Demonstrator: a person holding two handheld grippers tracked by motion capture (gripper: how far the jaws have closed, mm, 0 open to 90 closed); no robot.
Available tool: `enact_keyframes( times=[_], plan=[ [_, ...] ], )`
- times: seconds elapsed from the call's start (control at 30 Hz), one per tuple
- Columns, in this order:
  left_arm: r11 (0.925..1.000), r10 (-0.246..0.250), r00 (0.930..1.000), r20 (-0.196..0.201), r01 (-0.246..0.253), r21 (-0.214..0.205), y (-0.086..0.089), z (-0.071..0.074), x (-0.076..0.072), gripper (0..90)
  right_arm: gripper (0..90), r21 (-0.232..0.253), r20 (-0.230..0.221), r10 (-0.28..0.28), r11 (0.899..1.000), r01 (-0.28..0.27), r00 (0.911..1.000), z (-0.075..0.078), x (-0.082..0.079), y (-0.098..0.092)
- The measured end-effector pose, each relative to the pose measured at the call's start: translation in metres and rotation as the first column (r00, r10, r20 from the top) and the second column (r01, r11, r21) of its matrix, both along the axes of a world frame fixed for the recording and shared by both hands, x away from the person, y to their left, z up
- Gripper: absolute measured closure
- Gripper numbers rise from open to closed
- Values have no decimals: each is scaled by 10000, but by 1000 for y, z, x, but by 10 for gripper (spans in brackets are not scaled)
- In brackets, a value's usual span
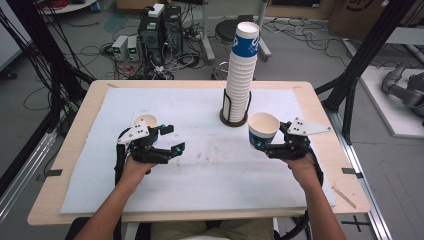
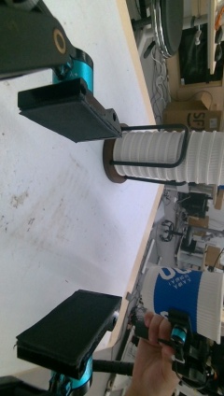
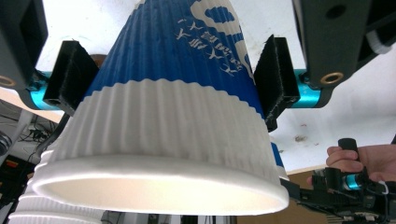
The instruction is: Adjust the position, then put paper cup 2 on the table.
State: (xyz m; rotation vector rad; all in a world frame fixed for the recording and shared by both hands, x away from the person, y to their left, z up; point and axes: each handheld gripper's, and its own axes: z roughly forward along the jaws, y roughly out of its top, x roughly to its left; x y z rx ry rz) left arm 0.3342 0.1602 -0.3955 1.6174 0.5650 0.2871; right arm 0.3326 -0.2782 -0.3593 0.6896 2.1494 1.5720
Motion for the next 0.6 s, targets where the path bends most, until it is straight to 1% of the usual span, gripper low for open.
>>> enact_keyframes(
  times=[0.03, 0.13, 0.2, 0.3, 0.43, 0.5, 0.6],
  plan=[
    [10000, 7, 10000, 11, -7, 19, 0, 0, 0, 169, 261, -21, -48, 37, 10000, -37, 10000, 0, -1, 0],
    [10000, 13, 10000, -6, -13, -19, 0, 0, 0, 169, 261, -67, 17, 96, 9999, -96, 10000, 0, -2, 1],
    [10000, -28, 10000, 7, 28, -9, 0, 1, -1, 170, 261, -13, 24, 68, 10000, -68, 10000, 1, -3, 0],
    [10000, -37, 10000, 88, 38, -67, -1, 2, -3, 170, 261, 53, 48, -33, 10000, 32, 10000, 1, -3, -2],
    [9998, -137, 9999, 75, 137, -116, -2, 1, -3, 170, 260, 117, 94, -172, 9998, 170, 9998, 2, -2, -4],
    [9999, -109, 9999, 49, 109, -94, -1, 1, -3, 170, 260, 106, 44, -210, 9997, 209, 9998, 1, -1, -4],
    [9999, -68, 10000, 62, 69, -115, 1, 1, -3, 170, 260, 28, 90, -273, 9996, 273, 9996, 0, 1, -2]
  ],
)
